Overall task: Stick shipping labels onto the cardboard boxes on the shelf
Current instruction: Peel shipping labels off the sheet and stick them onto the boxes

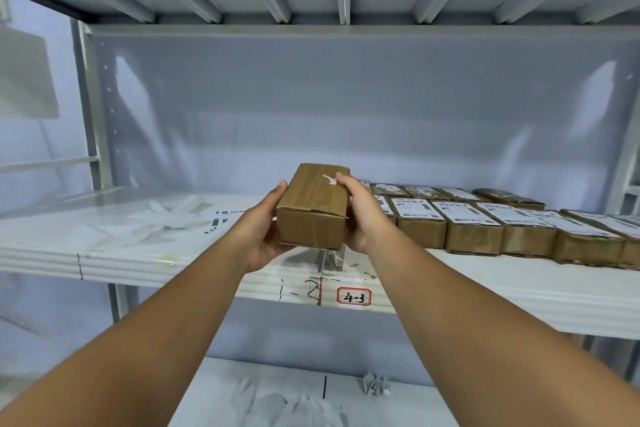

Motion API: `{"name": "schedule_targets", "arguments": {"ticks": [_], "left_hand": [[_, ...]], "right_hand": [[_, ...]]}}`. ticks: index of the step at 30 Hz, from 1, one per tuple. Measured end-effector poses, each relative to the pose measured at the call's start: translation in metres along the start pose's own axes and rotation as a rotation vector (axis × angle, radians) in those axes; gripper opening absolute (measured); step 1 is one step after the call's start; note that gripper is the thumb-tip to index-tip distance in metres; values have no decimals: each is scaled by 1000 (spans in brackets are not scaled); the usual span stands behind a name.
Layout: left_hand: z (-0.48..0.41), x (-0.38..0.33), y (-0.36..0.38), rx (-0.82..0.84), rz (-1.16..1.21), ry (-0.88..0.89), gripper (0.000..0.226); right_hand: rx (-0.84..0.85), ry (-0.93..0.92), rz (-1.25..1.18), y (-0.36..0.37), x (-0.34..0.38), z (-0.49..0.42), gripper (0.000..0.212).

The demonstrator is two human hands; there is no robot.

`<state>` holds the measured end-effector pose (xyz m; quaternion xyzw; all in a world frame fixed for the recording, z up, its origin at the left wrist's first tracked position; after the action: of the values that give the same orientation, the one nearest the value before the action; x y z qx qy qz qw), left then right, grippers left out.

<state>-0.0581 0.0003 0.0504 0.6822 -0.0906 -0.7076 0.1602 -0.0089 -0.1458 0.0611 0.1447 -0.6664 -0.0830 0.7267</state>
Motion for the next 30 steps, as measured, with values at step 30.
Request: {"name": "schedule_targets", "arguments": {"ticks": [30], "left_hand": [[-42, 11, -77, -675, -1738, 510, 48]], "right_hand": [[-162, -415, 814, 17, -49, -24, 66]]}}
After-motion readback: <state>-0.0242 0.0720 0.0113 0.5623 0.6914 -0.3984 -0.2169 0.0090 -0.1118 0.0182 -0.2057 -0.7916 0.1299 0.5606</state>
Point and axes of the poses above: each hand's wrist, its own z-axis away from the middle knuckle, its own y-axis out of the palm, x = y × z, the point moved 1 cm from there along -z, towards the middle knuckle, and after that the axes turned 5 degrees about -x, right-handed, at the moved point
